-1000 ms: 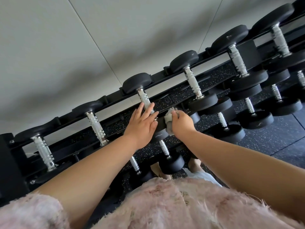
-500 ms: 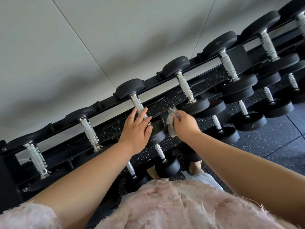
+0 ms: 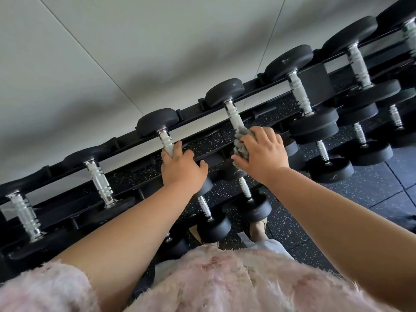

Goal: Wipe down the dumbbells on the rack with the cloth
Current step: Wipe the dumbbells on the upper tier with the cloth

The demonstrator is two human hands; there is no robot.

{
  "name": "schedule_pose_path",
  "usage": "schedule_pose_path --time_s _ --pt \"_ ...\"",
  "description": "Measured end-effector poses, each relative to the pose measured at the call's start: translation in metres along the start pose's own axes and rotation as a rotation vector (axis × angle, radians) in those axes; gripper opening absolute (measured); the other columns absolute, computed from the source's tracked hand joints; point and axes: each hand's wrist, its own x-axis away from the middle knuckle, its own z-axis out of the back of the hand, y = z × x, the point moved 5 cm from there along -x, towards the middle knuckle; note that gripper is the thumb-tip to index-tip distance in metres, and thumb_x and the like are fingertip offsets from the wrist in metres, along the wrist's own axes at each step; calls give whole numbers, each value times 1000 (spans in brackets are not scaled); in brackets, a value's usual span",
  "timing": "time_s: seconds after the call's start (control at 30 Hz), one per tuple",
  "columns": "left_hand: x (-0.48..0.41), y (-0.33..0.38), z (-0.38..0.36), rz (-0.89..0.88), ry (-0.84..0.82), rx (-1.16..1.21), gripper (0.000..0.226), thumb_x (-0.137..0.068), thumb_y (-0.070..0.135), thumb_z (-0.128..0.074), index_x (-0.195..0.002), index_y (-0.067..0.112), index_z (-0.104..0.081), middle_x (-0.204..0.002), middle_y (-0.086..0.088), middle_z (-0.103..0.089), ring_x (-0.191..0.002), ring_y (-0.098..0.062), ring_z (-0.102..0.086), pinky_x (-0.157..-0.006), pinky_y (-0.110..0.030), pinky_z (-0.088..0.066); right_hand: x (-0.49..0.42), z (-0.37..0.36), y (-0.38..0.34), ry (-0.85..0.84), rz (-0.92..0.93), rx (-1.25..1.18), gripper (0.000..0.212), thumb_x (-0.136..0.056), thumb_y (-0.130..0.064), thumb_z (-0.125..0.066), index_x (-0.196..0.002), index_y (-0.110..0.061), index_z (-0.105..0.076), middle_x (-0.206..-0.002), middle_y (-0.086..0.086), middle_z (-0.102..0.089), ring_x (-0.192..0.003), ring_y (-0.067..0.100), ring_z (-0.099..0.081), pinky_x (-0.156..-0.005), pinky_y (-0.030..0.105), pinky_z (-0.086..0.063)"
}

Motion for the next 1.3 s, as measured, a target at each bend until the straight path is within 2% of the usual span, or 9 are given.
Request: schedule_pose_path --time_s 0.23,0.33,0.43,0.53,0.67,0.73,0.93,1.07,1.3 --pt "1 -1 2 40 31 47 39 -96 56 -54 -124 32 -68 -167 14 -29 -151 -30 -18 -94 -42 -53 -10 -7 50 -123 -344 -547 33 -101 -53 -50 -124 -32 -61 -129 -7 -58 -105 14 -62 -85 34 -59" --pt "0 3 1 89 5 -6 42 -96 59 -53 -123 31 -68 -168 14 -24 -144 -31 -26 -94 -44 -53 -17 -15 77 -283 -473 -385 39 -108 -42 -39 -131 -19 -61 -119 9 -65 -106 29 -66 -80 36 -52" --pt "0 13 2 135 -2 -60 45 -97 59 -51 -126 29 -68 -169 14 -21 -137 -31 -33 -86 -39 -50 -12 -16 84 -305 -601 -648 48 -107 -52 -33 -112 -19 -68 -95 5 -71 -89 24 -68 -72 34 -52" --pt "0 20 3 168 5 -82 47 -98 59 -50 -127 27 -68 -169 14 -20 -136 -31 -35 -78 -37 -49 -1 -15 60 -316 -462 -717 46 -100 -58 -40 -119 -22 -63 -120 5 -68 -101 15 -68 -87 38 -61" --pt "-2 21 0 189 19 -87 47 -97 60 -49 -124 26 -69 -168 13 -24 -136 -32 -34 -84 -40 -55 2 2 33 -134 -38 -486 62 -102 -48 -54 -155 -21 -38 -153 -2 -38 -141 18 -34 -124 40 -29" --pt "-2 22 0 182 47 -69 43 -97 58 -51 -119 26 -71 -166 13 -29 -135 -31 -36 -84 -40 -54 -5 -3 32 -134 54 -393 61 -102 -49 -52 -152 -16 -44 -152 0 -42 -140 22 -37 -123 42 -32" --pt "0 14 0 143 126 -64 35 -97 52 -54 -108 25 -73 -161 14 -39 -128 -29 -45 -81 -38 -54 -34 -22 68 -205 -315 -713 36 -104 -47 -34 -109 -30 -65 -108 -6 -69 -97 11 -65 -94 39 -57" --pt "-3 15 -3 166 62 -138 44 -96 56 -51 -119 24 -70 -166 10 -28 -118 -32 -49 -92 -42 -51 -37 -8 53 -190 -127 -572 33 -109 -39 -34 -96 -27 -62 -90 -10 -68 -91 -4 -59 -88 24 -53" --pt "-6 21 3 209 21 -94 57 -98 65 -45 -133 25 -67 -165 12 -35 -127 -32 -46 -90 -40 -54 -67 10 25 -105 -210 -771 30 -109 -41 -40 -124 -20 -57 -121 -3 -58 -100 7 -55 -93 35 -51"
